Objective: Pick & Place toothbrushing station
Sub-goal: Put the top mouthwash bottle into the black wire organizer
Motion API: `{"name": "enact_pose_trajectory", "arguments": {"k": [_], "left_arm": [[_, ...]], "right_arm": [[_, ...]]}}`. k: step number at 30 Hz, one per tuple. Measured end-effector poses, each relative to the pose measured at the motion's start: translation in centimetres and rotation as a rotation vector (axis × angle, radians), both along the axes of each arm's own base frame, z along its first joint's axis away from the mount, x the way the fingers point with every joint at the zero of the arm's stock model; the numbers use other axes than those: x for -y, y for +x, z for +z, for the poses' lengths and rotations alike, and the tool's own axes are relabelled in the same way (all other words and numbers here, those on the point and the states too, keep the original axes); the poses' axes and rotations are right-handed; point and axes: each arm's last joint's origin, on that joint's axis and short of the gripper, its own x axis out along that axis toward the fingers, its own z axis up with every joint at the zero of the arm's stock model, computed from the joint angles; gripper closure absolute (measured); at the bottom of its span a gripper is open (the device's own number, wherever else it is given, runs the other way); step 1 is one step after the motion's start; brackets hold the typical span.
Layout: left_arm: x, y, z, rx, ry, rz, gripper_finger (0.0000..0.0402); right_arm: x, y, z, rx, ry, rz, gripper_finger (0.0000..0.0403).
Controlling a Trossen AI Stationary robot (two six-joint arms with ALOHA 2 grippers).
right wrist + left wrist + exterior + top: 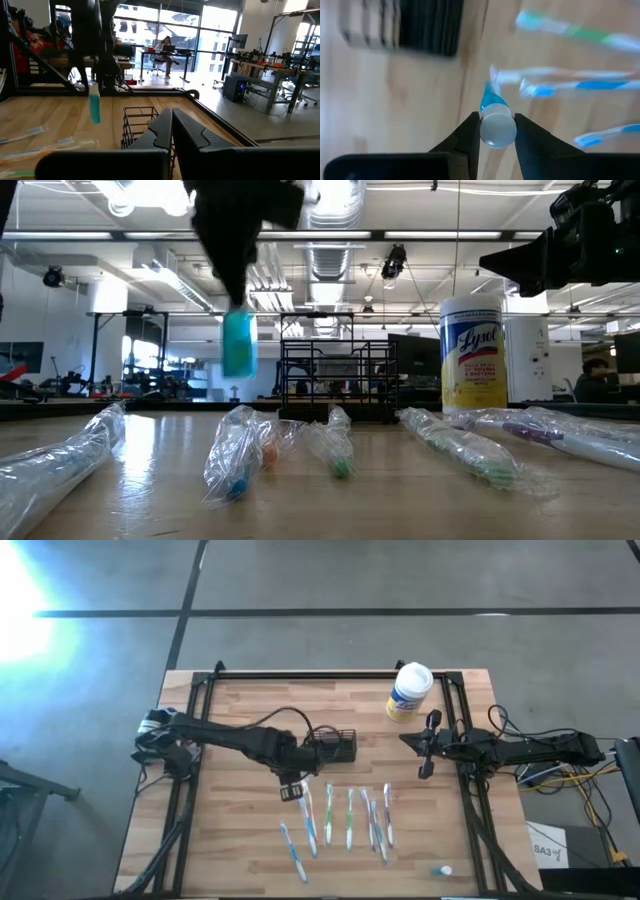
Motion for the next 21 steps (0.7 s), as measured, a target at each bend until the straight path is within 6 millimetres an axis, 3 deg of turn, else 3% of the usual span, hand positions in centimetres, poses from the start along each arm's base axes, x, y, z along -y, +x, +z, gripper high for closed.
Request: {"name": "enact_pose_trajectory", "arguments": {"k": [8, 21], "left_arm": [[-2.4, 0.9, 7.2, 0.211, 0.126, -0.118, 0.0306], [-6.7, 2.0, 7.7, 0.257, 0.225, -0.146, 0.0306]], "right_arm": [[0.0, 0.0, 0.0, 0.000, -0.001, 0.000, 0.0394], [0.0, 0.0, 0.0, -0.004, -0.023, -0.004, 0.0394]]}}
